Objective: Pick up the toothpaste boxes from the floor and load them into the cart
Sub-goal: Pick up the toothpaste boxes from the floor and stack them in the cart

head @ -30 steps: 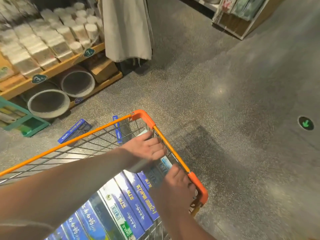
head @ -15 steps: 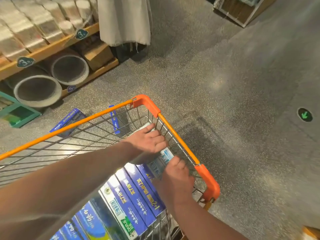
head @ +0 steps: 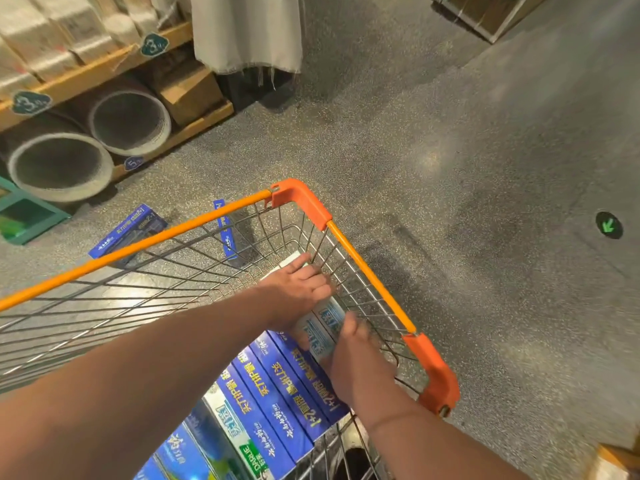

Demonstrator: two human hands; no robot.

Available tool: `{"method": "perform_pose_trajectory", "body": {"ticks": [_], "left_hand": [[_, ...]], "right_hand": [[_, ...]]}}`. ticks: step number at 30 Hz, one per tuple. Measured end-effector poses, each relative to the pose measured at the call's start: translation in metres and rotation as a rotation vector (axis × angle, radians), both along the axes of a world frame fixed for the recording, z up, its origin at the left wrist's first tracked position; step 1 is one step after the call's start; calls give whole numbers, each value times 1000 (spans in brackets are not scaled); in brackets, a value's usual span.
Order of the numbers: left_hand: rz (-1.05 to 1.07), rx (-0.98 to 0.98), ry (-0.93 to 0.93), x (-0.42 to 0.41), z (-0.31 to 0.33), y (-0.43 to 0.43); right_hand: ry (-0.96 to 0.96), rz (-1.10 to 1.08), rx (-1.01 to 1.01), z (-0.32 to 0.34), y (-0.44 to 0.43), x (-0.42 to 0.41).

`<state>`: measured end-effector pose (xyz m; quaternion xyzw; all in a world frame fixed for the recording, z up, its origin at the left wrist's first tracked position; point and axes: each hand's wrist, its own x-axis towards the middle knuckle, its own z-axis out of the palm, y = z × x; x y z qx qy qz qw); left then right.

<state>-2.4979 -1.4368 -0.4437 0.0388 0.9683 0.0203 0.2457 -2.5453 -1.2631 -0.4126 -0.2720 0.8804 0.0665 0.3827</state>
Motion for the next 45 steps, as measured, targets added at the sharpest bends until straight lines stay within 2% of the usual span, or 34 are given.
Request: {"method": "perform_pose_trajectory", "body": {"ticks": [2, 9, 14, 21, 25, 31, 35, 40, 42, 45], "left_hand": [[37, 11, -34, -2, -3, 3], [103, 36, -31, 1, -8, 9], [262, 63, -11, 16, -19, 15], [274, 63, -21, 11, -22, 17], [334, 72, -52, 13, -22, 23], [450, 179, 52, 25, -8, 29], [452, 233, -44, 32, 0, 34], [442, 169, -90, 29, -4, 41], [427, 147, -114, 29, -3, 41], [435, 150, -81, 33, 0, 40]], "right_hand": [[-55, -23, 41, -4, -2, -3], [-18, 45, 198, -12, -10, 1], [67, 165, 197, -14, -7, 3], [84, 124, 189, -24, -4, 2], [154, 134, 159, -19, -7, 7], [127, 200, 261, 8, -21, 7], [-14, 319, 403, 2, -18, 17], [-42, 410, 502, -13, -25, 14], [-62, 333, 473, -15, -21, 13], [-32, 186, 280, 1, -11, 11]]}}
